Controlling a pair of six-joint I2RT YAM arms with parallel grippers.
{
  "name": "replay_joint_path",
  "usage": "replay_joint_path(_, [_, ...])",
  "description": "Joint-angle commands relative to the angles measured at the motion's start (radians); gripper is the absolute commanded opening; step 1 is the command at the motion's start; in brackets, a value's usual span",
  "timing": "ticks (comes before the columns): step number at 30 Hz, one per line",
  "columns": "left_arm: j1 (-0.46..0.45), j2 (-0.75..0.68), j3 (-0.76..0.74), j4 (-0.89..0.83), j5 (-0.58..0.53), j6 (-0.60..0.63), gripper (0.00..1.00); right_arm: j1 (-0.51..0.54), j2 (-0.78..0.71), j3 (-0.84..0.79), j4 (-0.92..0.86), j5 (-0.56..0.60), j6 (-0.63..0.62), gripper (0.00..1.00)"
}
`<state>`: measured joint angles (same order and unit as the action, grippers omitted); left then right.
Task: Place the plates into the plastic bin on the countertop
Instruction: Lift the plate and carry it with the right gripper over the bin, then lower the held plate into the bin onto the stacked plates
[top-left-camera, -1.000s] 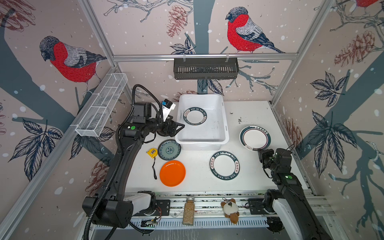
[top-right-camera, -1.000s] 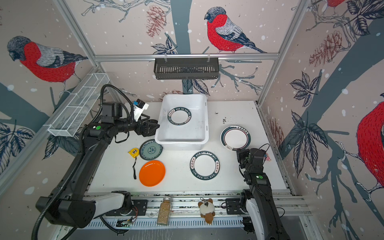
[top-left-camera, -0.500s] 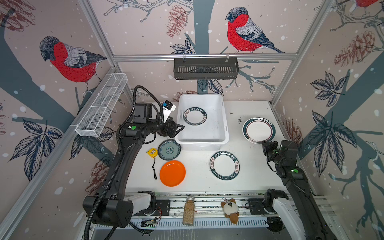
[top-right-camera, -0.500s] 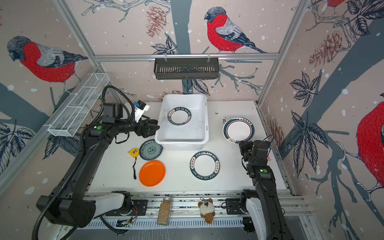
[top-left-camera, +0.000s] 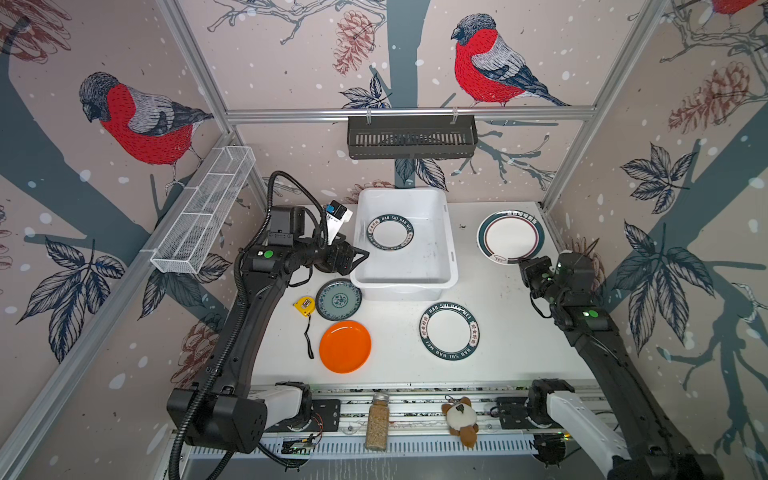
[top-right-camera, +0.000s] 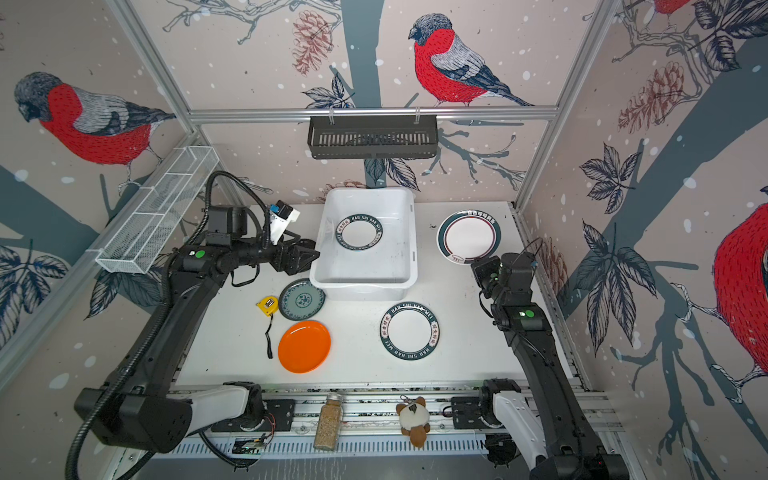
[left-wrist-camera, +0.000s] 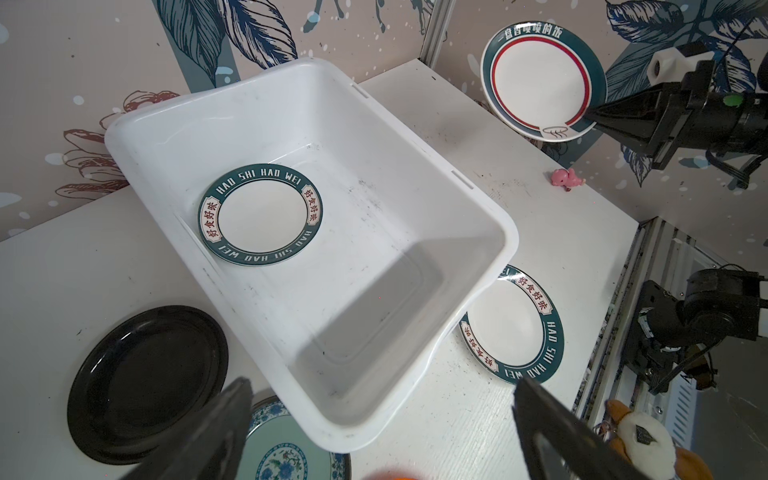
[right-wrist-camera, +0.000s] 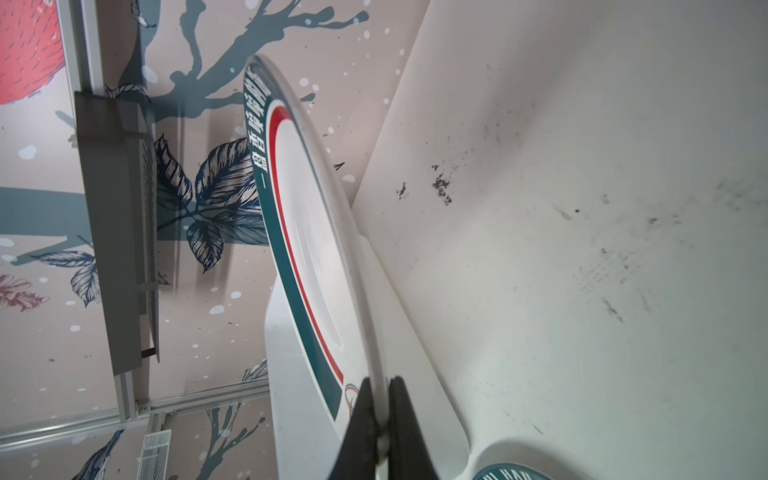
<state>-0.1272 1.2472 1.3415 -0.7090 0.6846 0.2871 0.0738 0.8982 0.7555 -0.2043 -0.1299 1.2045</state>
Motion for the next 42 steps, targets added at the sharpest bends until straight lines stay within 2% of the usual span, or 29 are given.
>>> replay_joint_path(1, [-0.001,-0.005,0.008,0.005,0.011,-0.002,0.97,0.067,0.066,0.081,0.087,0.055,-0.028,0.03])
replay_joint_path(11, [-0.003,-0.016,0.022,0.001,0.002,-0.011,0.97,0.307,0.406,0.386,0.183,0.078,-0.051,0.03])
replay_joint_path(18, [-0.003,-0.040,0.041,0.025,-0.024,-0.037,0.97,0.437,0.582,0.475,0.269,0.080,-0.034,0.04])
replay_joint_path(28, [-0.003,-0.066,0.054,0.003,-0.036,-0.022,0.97,0.501,0.770,0.563,0.299,0.055,-0.041,0.04])
replay_joint_path(42, [-0.003,-0.071,0.053,-0.020,-0.042,-0.016,0.97,0.518,1.010,0.725,0.263,0.012,-0.071,0.05])
